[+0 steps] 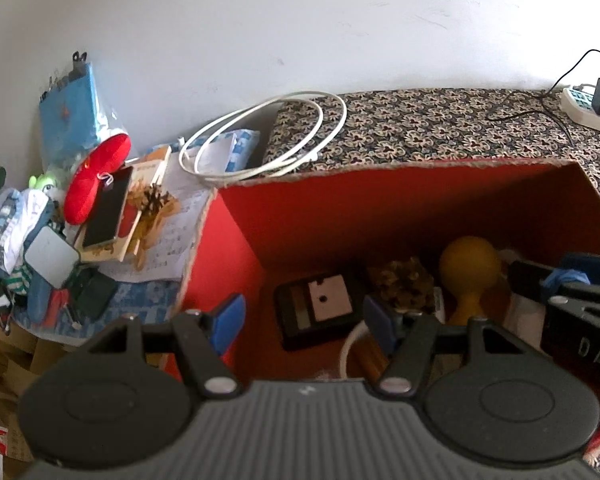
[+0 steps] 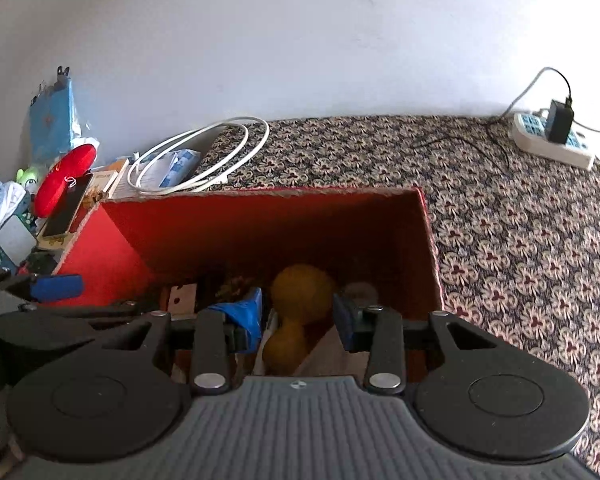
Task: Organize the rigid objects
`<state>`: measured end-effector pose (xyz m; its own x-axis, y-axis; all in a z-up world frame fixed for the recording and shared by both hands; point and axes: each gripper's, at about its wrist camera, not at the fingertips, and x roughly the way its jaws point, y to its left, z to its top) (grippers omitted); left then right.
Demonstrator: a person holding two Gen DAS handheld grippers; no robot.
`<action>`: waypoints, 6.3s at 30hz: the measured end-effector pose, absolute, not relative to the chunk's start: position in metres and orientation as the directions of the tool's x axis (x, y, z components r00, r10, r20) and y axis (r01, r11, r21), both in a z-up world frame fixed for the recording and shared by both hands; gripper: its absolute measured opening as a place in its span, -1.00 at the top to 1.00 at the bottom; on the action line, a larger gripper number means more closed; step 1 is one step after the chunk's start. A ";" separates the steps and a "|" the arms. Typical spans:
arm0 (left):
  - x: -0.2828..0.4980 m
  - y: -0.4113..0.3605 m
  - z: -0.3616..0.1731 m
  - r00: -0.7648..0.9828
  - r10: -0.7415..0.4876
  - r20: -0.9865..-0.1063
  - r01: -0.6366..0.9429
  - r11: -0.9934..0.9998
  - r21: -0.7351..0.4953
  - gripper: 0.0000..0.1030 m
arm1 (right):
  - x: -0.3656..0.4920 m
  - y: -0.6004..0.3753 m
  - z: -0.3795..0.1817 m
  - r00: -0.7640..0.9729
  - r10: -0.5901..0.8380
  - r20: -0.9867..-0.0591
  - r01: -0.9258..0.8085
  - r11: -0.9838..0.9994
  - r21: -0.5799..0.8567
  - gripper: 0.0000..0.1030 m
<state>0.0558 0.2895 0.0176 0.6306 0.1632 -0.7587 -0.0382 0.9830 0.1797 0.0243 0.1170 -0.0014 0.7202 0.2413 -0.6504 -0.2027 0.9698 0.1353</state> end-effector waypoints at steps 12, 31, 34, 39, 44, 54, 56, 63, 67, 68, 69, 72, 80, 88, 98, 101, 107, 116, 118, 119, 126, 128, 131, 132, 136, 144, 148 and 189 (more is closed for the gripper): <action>0.085 0.295 0.003 0.636 0.178 -0.751 -0.043 0.980 0.196 -0.29 | 0.050 0.126 -0.016 0.732 0.212 -0.648 -0.212 0.974 0.078 0.56; 0.089 0.304 -0.008 0.596 0.120 -0.794 -0.049 0.992 0.114 -0.29 | 0.056 0.114 -0.024 0.685 0.285 -0.671 -0.176 0.958 0.227 0.59; 0.090 0.304 -0.008 0.596 0.110 -0.795 -0.042 0.993 0.106 -0.29 | 0.056 0.113 -0.024 0.685 0.284 -0.671 -0.174 0.958 0.227 0.60; 0.088 0.302 -0.007 0.603 0.121 -0.788 -0.047 0.992 0.117 -0.29 | 0.058 0.114 -0.025 0.683 0.272 -0.678 -0.172 0.962 0.213 0.60; 0.088 0.302 -0.007 0.605 0.128 -0.785 -0.048 0.991 0.125 -0.29 | 0.061 0.115 -0.026 0.673 0.270 -0.688 -0.173 0.963 0.208 0.61; 0.088 0.302 -0.007 0.600 0.116 -0.792 -0.035 0.992 0.119 -0.29 | 0.063 0.114 -0.029 0.657 0.272 -0.703 -0.169 0.962 0.215 0.65; 0.088 0.303 -0.007 0.600 0.113 -0.792 -0.035 0.993 0.115 -0.29 | 0.064 0.114 -0.029 0.654 0.270 -0.706 -0.169 0.963 0.212 0.65; 0.088 0.304 -0.007 0.603 0.099 -0.791 -0.025 0.994 0.106 -0.29 | 0.064 0.113 -0.029 0.658 0.266 -0.704 -0.162 0.964 0.213 0.68; 0.087 0.306 -0.007 0.607 0.093 -0.790 -0.023 0.995 0.099 -0.29 | 0.063 0.113 -0.029 0.663 0.263 -0.701 -0.158 0.964 0.212 0.69; 0.086 0.306 -0.007 0.607 0.091 -0.789 -0.023 0.995 0.096 -0.29 | 0.063 0.113 -0.029 0.665 0.262 -0.700 -0.157 0.964 0.212 0.69; 0.086 0.306 -0.007 0.608 0.089 -0.789 -0.024 0.995 0.093 -0.29 | 0.063 0.112 -0.029 0.666 0.262 -0.698 -0.156 0.965 0.213 0.69; 0.086 0.306 -0.006 0.610 0.083 -0.788 -0.025 0.996 0.086 -0.29 | 0.062 0.113 -0.029 0.669 0.257 -0.698 -0.151 0.966 0.211 0.69; 0.085 0.307 -0.006 0.614 0.068 -0.786 -0.016 0.997 0.074 -0.29 | 0.061 0.115 -0.028 0.675 0.243 -0.697 -0.144 0.970 0.198 0.69; 0.085 0.308 -0.006 0.619 0.076 -0.781 -0.020 0.997 0.081 -0.29 | 0.062 0.115 -0.029 0.675 0.240 -0.698 -0.141 0.970 0.196 0.69; 0.084 0.306 -0.005 0.625 0.072 -0.777 -0.004 0.996 0.089 -0.29 | 0.062 0.115 -0.029 0.675 0.239 -0.698 -0.141 0.970 0.196 0.69; 0.083 0.306 -0.005 0.628 0.070 -0.775 -0.003 0.996 0.088 -0.29 | 0.062 0.115 -0.029 0.675 0.239 -0.698 -0.142 0.970 0.195 0.69; 0.082 0.305 -0.005 0.630 0.076 -0.773 -0.007 0.996 0.092 -0.29 | 0.062 0.115 -0.029 0.675 0.238 -0.698 -0.141 0.971 0.195 0.69; 0.081 0.305 -0.004 0.637 0.084 -0.766 -0.015 0.995 0.097 -0.29 | 0.062 0.115 -0.029 0.677 0.236 -0.697 -0.139 0.971 0.194 0.69; 0.081 0.305 -0.004 0.639 0.085 -0.764 -0.019 0.995 0.094 -0.29 | 0.062 0.115 -0.029 0.677 0.236 -0.697 -0.139 0.971 0.195 0.69; 0.081 0.305 -0.004 0.639 0.085 -0.764 -0.021 0.995 0.093 -0.29 | 0.062 0.115 -0.029 0.678 0.237 -0.696 -0.139 0.971 0.195 0.69; 0.079 0.306 -0.002 0.651 0.082 -0.754 -0.029 0.996 0.084 -0.29 | 0.059 0.115 -0.026 0.702 0.237 -0.671 -0.143 0.971 0.193 0.69; 0.078 0.306 -0.002 0.656 0.085 -0.750 -0.030 0.996 0.086 -0.29 | 0.056 0.116 -0.025 0.711 0.233 -0.664 -0.142 0.972 0.188 0.69; 0.077 0.304 -0.001 0.663 0.091 -0.743 -0.033 0.995 0.092 -0.29 | 0.055 0.116 -0.024 0.721 0.237 -0.652 -0.148 0.971 0.189 0.69; 0.077 0.304 -0.001 0.665 0.092 -0.741 -0.033 0.995 0.093 -0.29 | 0.055 0.116 -0.024 0.722 0.238 -0.650 -0.149 0.971 0.190 0.69; 0.077 0.305 -0.001 0.666 0.088 -0.740 -0.030 0.995 0.091 -0.29 | 0.055 0.117 -0.024 0.722 0.236 -0.650 -0.145 0.971 0.191 0.69; 0.077 0.305 -0.001 0.670 0.085 -0.738 -0.025 0.995 0.092 -0.29 | 0.055 0.117 -0.025 0.720 0.232 -0.654 -0.135 0.971 0.195 0.69; 0.077 0.305 -0.001 0.670 0.087 -0.737 -0.025 0.995 0.094 -0.29 | 0.055 0.117 -0.025 0.719 0.234 -0.655 -0.135 0.971 0.198 0.69; 0.030 0.300 0.032 0.704 0.091 -0.705 -0.025 0.994 0.104 -0.29 | -0.005 0.126 0.014 0.811 0.189 -0.554 -0.155 0.982 0.108 0.59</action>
<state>0.0299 0.3004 0.0320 0.7037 0.0913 -0.7046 -0.0249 0.9943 0.1040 -0.0054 0.1264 0.0138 0.8110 0.1888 -0.5537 -0.1546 0.9820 0.1084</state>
